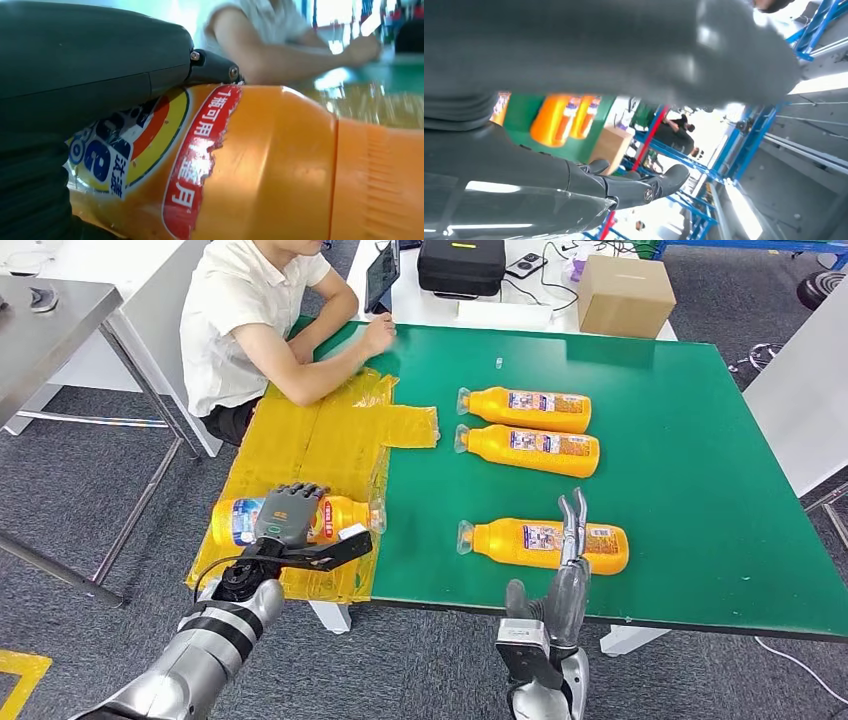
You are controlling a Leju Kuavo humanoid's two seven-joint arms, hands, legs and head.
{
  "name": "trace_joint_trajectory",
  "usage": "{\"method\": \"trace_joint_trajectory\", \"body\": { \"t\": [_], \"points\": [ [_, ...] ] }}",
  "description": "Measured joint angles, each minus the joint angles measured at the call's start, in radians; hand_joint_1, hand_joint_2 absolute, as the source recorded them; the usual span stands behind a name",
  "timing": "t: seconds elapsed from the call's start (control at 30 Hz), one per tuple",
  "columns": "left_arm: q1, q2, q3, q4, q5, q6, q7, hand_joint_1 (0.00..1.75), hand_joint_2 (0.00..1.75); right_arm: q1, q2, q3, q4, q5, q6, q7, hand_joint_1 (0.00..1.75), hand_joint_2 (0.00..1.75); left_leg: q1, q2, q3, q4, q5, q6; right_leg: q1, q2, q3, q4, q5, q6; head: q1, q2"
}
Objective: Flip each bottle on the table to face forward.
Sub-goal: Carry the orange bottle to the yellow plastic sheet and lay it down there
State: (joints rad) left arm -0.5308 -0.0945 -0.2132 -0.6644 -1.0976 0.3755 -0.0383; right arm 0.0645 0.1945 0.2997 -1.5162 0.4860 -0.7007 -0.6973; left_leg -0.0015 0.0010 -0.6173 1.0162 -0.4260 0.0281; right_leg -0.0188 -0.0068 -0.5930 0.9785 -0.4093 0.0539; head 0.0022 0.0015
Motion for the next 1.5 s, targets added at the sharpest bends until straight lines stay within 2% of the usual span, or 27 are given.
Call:
{"method": "trace_joint_trajectory", "body": {
  "t": [0.2,0.33,0.5,0.7,1.13,1.2,1.33,1.47,1.5],
  "points": [
    [-0.050,0.001,0.006,0.049,0.143,-0.169,-0.100,0.00,1.75,-0.020,-0.018,0.044,0.037,-0.042,0.000,0.000,0.00,1.75,0.000,-0.001,0.000,0.000,0.000,0.000,0.000,0.000,0.000,0.000,0.000,0.000,0.000,0.000],
    [-0.062,0.001,0.019,0.056,0.257,-0.266,-0.178,0.00,1.75,-0.028,-0.027,0.062,0.053,-0.068,0.000,0.000,0.00,0.00,0.000,-0.001,0.000,0.000,0.000,0.000,0.000,-0.001,0.001,0.000,0.000,0.000,0.000,0.000],
    [-0.055,0.002,0.027,0.013,0.476,-0.500,-0.269,0.00,1.75,-0.039,-0.044,0.091,0.069,-0.127,0.000,0.000,0.00,0.00,0.000,-0.004,0.001,0.000,0.000,0.000,0.000,-0.003,0.002,0.000,0.000,0.000,0.000,0.000],
    [-0.033,0.011,-0.018,-0.043,0.564,-0.557,-0.271,0.00,1.75,-0.044,-0.056,0.106,0.081,-0.126,0.000,0.000,0.00,0.00,0.000,-0.004,0.001,0.000,0.000,0.000,0.000,-0.003,0.002,0.000,0.000,0.000,0.000,0.000],
    [0.071,0.027,-0.153,-0.266,0.653,-0.504,-0.291,0.00,1.75,-0.041,-0.067,0.105,0.089,-0.104,0.000,0.000,0.00,0.00,0.000,-0.004,0.000,0.000,0.000,0.000,0.000,-0.003,0.000,0.000,0.000,0.000,0.000,0.000],
    [0.085,0.028,-0.166,-0.298,0.649,-0.455,-0.291,0.00,1.75,-0.038,-0.067,0.103,0.089,-0.063,0.000,0.000,0.00,0.00,0.000,-0.004,0.000,0.000,0.000,0.000,0.000,-0.003,0.000,0.000,0.000,0.000,0.000,0.000],
    [0.147,0.011,-0.205,-0.426,0.634,-0.268,-0.288,0.00,1.75,-0.019,-0.062,0.060,0.105,0.195,0.000,0.000,0.00,0.00,0.000,-0.004,0.000,0.000,0.000,0.000,0.000,-0.003,0.000,0.000,0.000,0.000,0.000,0.000],
    [0.199,-0.009,-0.240,-0.532,0.628,-0.202,-0.280,0.00,1.75,-0.010,-0.061,0.013,0.125,0.302,0.000,0.002,0.00,1.75,0.000,-0.004,-0.001,0.000,0.000,0.000,0.000,-0.003,0.000,0.000,0.000,0.000,0.000,0.000],
    [0.210,-0.012,-0.244,-0.550,0.625,-0.178,-0.287,0.00,1.75,-0.007,-0.059,-0.003,0.129,0.353,0.000,0.008,0.00,1.75,0.000,-0.004,-0.001,0.000,0.000,0.000,0.000,-0.003,-0.001,-0.001,0.000,0.000,0.000,0.000]
  ]
}}
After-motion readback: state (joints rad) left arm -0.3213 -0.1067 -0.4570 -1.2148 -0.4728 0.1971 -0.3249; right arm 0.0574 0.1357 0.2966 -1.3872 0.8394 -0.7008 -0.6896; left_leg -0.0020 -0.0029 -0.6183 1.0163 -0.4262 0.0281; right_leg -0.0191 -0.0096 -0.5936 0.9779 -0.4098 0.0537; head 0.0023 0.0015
